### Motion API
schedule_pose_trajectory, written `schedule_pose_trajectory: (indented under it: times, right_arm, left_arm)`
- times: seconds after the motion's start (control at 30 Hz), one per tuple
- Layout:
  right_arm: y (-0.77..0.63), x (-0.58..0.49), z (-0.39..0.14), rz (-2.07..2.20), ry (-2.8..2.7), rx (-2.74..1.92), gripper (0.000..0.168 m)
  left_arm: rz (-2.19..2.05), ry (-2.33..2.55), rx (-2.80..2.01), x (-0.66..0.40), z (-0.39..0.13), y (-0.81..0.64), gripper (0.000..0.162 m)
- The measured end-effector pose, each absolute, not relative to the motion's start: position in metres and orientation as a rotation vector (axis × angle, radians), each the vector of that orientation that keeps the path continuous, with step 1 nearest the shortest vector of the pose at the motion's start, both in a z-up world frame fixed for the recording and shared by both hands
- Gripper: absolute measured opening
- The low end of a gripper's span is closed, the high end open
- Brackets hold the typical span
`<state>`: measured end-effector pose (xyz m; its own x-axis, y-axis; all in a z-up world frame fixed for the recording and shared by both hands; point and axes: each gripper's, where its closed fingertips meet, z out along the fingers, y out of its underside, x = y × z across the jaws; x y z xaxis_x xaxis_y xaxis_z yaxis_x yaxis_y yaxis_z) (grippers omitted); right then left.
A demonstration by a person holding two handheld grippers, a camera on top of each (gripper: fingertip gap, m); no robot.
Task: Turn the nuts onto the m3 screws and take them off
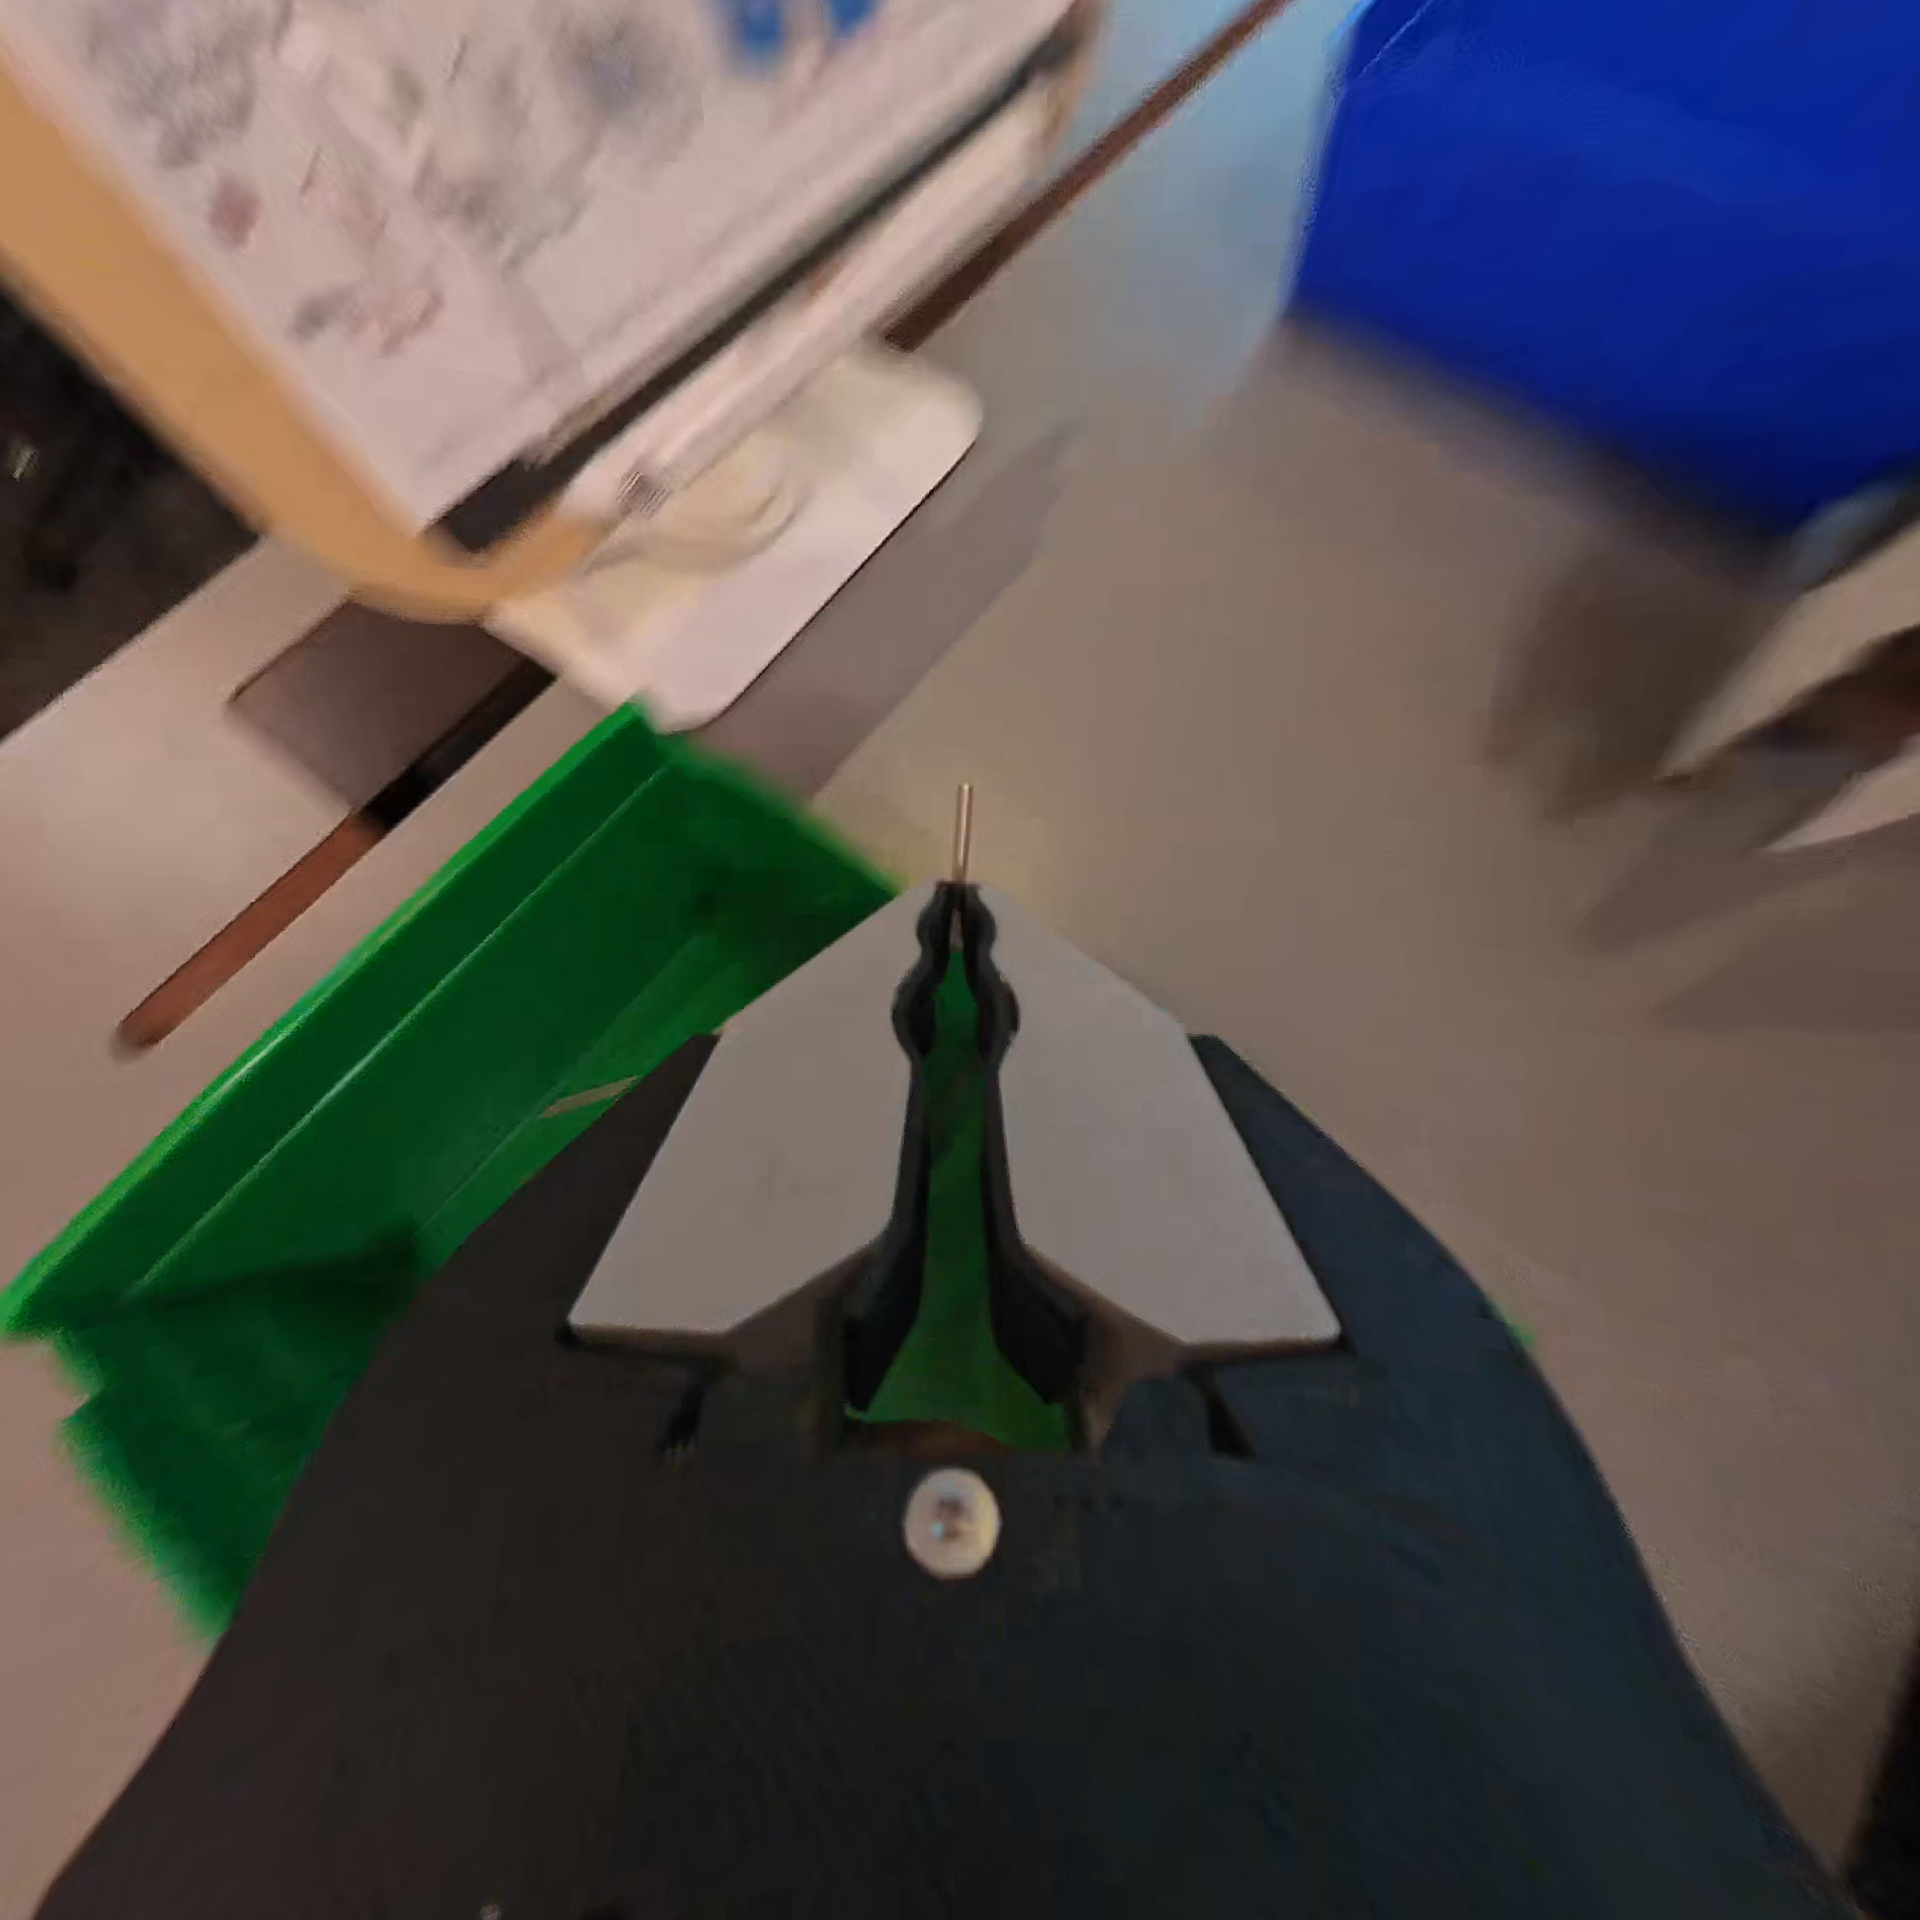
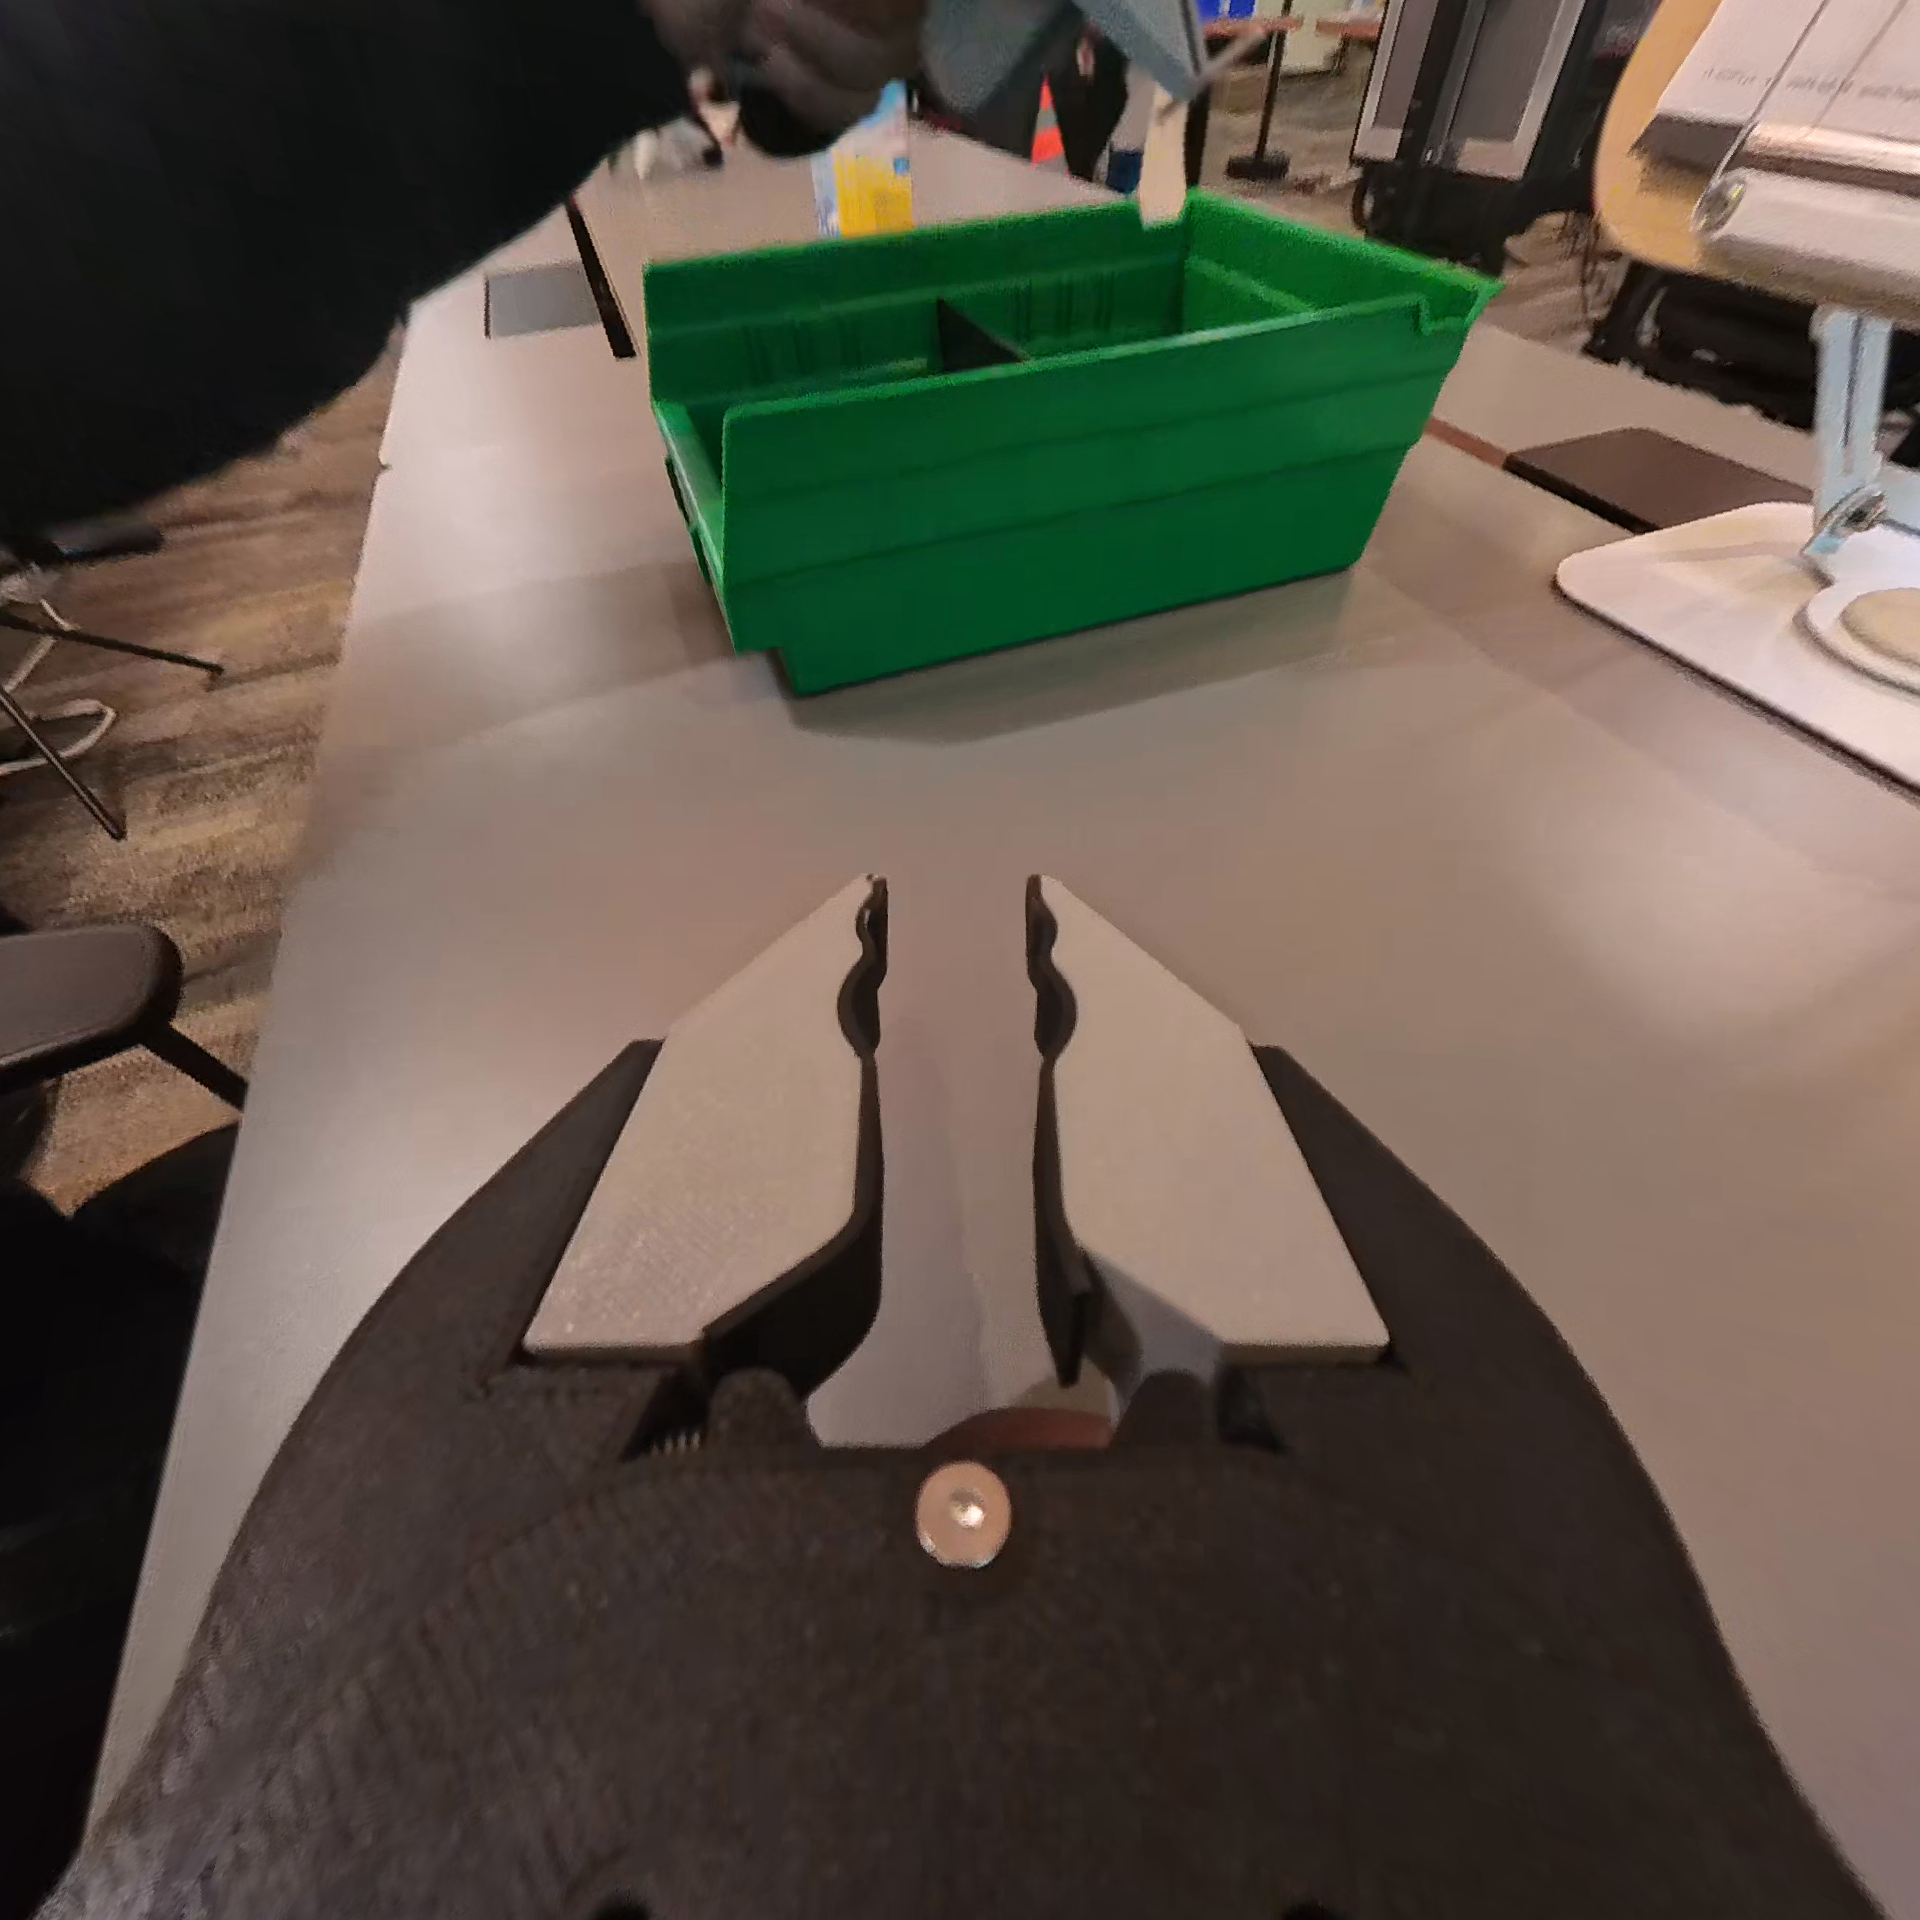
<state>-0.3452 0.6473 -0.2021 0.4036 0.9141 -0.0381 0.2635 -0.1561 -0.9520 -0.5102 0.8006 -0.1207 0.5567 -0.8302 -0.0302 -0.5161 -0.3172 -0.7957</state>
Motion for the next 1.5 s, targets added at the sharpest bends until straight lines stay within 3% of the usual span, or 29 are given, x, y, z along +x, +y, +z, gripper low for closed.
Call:
schedule_pose_trajectory:
  times: [0.17,0.37,0.77,0.87,1.07,1.27,1.5]
  right_arm:
    - [0.65,-0.336,-0.17,0.968,-0.939,-1.572,0.024]
    - [0.641,-0.318,-0.13,1.161,-0.853,-1.432,0.023]
    - [0.649,-0.323,-0.139,1.243,-0.79,-1.495,0.02]
    - [0.646,-0.327,-0.139,1.284,-0.79,-1.49,0.005]
    - [0.656,-0.325,-0.151,1.158,-0.796,-1.569,0.0]
    - [0.682,-0.299,-0.21,0.55,-1.016,-1.85,0.0]
    - [0.675,-0.296,-0.254,0.533,-1.116,-2.051,0.0]
  left_arm:
    - [-0.588,1.156,-1.684,-0.419,-0.089,0.709,0.0]
    - [-0.717,1.146,-1.54,-0.346,-0.123,0.661,0.0]
    - [-1.025,1.03,-1.457,-0.317,-0.146,0.647,0.0]
    - [-1.052,1.021,-1.473,-0.316,-0.148,0.645,0.0]
    - [-1.01,1.018,-1.523,-0.314,-0.158,0.649,0.0]
    - [-0.752,0.95,-1.745,-0.328,-0.197,0.681,0.013]
    - [-0.691,0.967,-1.835,-0.328,-0.22,0.687,0.016]
